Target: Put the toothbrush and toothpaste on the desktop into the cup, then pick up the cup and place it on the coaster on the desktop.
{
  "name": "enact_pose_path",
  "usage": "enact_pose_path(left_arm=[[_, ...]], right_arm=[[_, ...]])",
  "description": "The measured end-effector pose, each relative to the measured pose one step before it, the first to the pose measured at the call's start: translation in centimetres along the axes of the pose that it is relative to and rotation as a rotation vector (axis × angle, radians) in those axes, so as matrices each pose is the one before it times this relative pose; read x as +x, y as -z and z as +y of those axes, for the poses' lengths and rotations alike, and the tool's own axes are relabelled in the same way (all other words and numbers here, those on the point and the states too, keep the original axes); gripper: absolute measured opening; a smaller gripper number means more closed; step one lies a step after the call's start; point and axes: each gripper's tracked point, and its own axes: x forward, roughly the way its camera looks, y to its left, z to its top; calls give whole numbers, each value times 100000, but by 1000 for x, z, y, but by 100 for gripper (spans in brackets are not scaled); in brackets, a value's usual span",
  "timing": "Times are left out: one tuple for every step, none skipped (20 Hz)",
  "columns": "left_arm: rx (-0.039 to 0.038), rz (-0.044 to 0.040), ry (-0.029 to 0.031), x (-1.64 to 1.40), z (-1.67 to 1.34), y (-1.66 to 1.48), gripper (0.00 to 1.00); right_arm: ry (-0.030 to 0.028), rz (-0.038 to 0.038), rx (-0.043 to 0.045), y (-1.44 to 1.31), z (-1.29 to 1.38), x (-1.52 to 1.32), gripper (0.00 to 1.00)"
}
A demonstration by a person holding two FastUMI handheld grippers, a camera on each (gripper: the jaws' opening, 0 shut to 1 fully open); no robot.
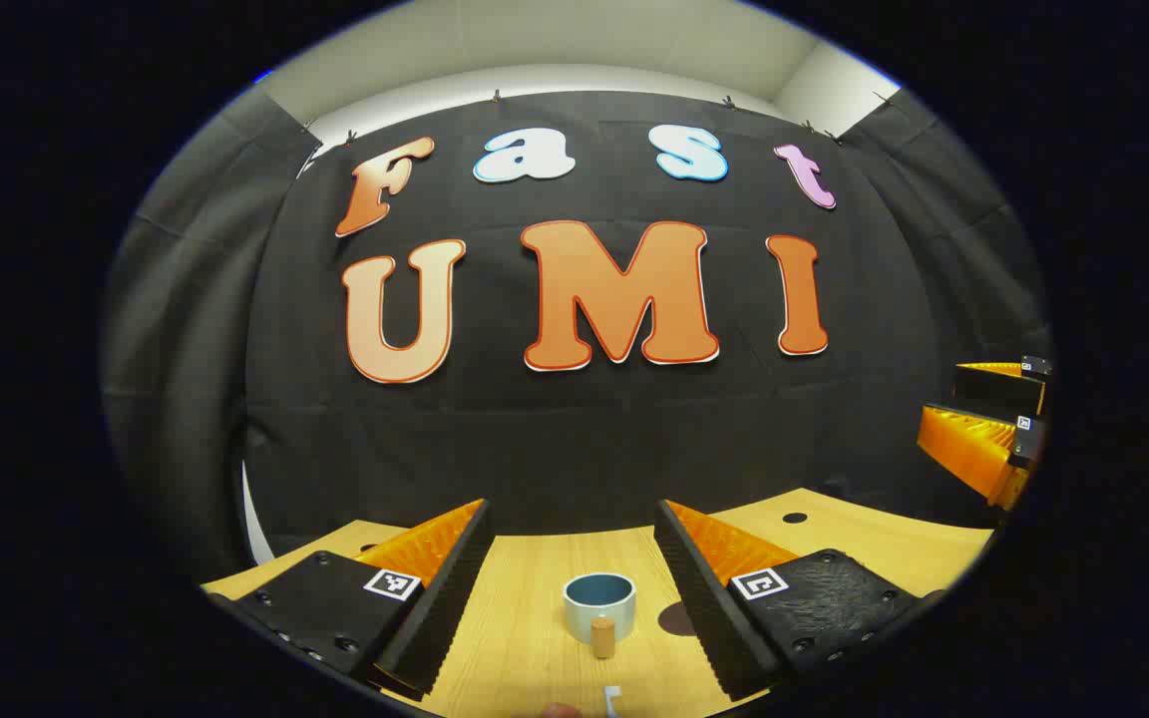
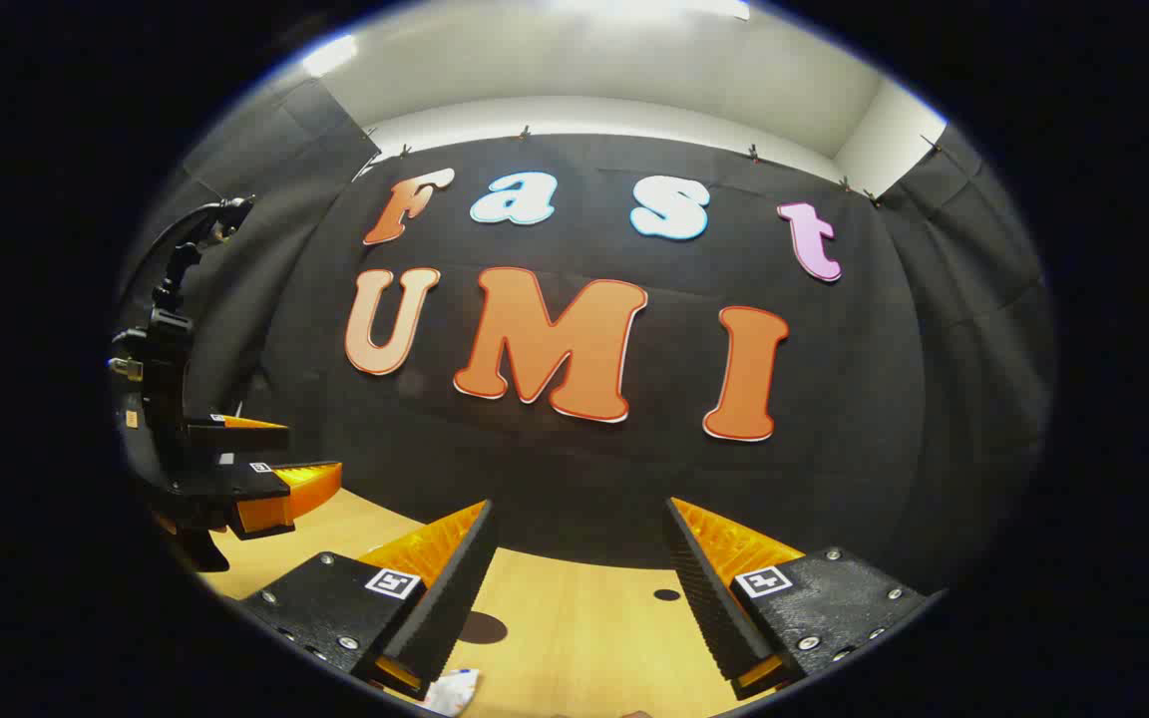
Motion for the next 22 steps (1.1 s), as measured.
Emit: enact_pose_path(left_arm=[[-356, -589, -634, -66, 468, 80, 96], [-1140, 210, -446, -48, 319, 270, 97], [-1546, 802, 124, -40, 226, 317, 97], [-809, 997, -270, -170, 191, 444, 97], [-140, 1215, -370, -158, 194, 413, 97], [84, 906, -77, -143, 86, 285, 97], [219, 535, -99, -37, 141, 79, 97], [-58, -565, -293, -205, 235, -100, 97], [215, -560, -286, -85, 176, -280, 97], [261, -750, -687, -54, 261, -333, 97], [176, -452, -744, -102, 296, -346, 97], [-477, -668, -169, 8, 268, -237, 97], [-792, -621, 126, 129, -71, -428, 98], [-790, -771, 94, -7, 39, -232, 97], [-632, -712, -392, 24, 113, -275, 97], [-213, 21, -451, 1, -13, -31, 96], [-38, 111, 80, 40, -81, -14, 97], [331, 446, 648, 39, -316, 160, 96], [826, 585, 286, 36, -183, 137, 97], [868, 257, 79, -97, -74, 119, 97], [1016, 435, 659, 40, -256, 99, 97], [334, 985, 856, 214, -345, 516, 97]], right_arm=[[-925, 817, -495, 385, 446, 164, 98], [-469, 642, -449, 148, 217, 162, 99], [-924, 400, -327, 98, 297, -51, 100], [-660, 599, 78, 88, 371, -74, 99], [-837, 666, 590, 132, 28, -112, 99], [-704, 776, 784, -17, 108, -46, 100], [-392, 1011, 773, 160, 73, -89, 99], [-375, 529, 917, 258, 245, -72, 99], [117, 725, 916, 66, 111, -205, 99], [-588, 696, 867, 213, 132, -30, 99], [-365, 459, 787, 64, 132, -34, 99], [-570, 117, 571, 9, 147, -212, 99], [-283, 247, 21, -75, 156, -26, 99], [-121, 267, -484, -25, -21, -30, 99], [-239, 64, -902, -13, 55, -23, 99], [-108, 299, -970, 135, 162, 22, 99], [-580, 463, -840, 206, 191, -82, 99], [-523, 606, -562, 227, 228, -193, 99], [-486, 793, -314, 247, 138, 1, 99], [-411, 1152, -156, 447, 246, -4, 98], [-279, 1454, -26, 365, 162, -53, 98], [330, 1798, -120, 482, 53, 110, 98]])
